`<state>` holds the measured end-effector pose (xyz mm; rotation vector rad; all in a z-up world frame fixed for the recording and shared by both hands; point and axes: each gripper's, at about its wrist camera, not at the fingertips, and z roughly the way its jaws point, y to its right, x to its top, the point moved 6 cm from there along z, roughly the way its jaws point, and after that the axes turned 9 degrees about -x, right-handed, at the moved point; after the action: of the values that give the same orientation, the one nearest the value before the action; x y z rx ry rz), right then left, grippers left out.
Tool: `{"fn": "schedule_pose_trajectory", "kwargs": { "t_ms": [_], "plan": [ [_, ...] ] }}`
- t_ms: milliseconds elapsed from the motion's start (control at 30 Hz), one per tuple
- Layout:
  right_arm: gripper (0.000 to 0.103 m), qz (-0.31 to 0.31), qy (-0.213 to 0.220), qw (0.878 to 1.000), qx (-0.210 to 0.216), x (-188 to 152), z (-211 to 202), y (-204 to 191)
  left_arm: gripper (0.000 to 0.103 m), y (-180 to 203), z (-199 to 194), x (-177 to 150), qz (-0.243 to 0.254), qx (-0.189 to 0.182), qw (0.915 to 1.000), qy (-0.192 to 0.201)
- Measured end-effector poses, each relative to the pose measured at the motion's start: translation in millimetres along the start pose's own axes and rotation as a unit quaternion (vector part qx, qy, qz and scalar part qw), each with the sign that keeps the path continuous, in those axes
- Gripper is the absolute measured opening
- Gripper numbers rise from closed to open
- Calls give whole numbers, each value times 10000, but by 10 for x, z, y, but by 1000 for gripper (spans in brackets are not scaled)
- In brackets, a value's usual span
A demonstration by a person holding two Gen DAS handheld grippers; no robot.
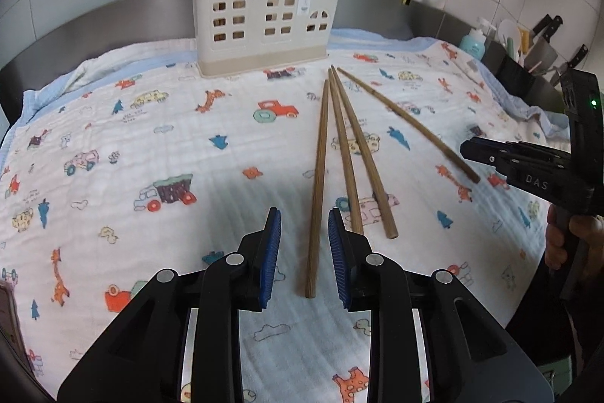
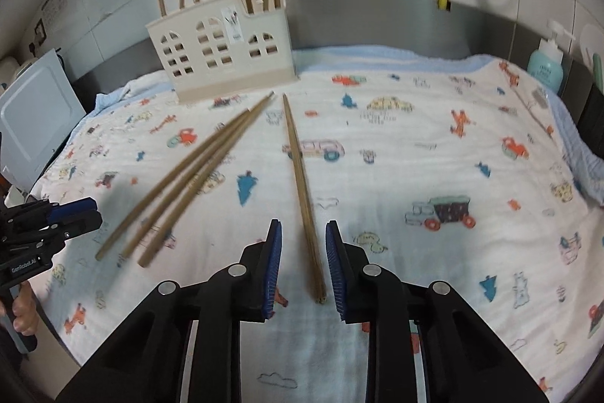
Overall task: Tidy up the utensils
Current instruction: 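Move both tools back to the blanket and close each on a chopstick, then carry both held chopsticks up over the beige holder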
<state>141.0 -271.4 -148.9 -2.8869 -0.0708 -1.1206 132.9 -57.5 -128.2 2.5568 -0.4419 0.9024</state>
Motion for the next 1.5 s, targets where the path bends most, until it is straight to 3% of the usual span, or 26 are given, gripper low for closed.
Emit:
{"fn": "schedule_pose_trajectory", "kwargs": {
  "t_ms": [600,733,933,1100,1333,1500],
  "plan": [
    [11,-258,-127,9995,-143,-46,210,-11,25,23,309,-38,134,21,9997,-211],
    [10,-276,-120,9994,-157,-45,212,-14,14,37,345,-23,254,115,9994,-217],
    [10,-352,-100,9990,-249,-46,219,-37,11,79,380,-16,449,389,9980,-212],
    [7,-521,-65,9979,-386,-48,205,-75,7,31,355,15,234,285,9991,-222],
    [7,-495,103,9983,-280,5,23,-122,6,25,129,136,68,13,9999,104],
    [7,-495,525,9970,-294,189,-299,-132,6,49,-67,256,37,-99,9992,393]
  ]
}}
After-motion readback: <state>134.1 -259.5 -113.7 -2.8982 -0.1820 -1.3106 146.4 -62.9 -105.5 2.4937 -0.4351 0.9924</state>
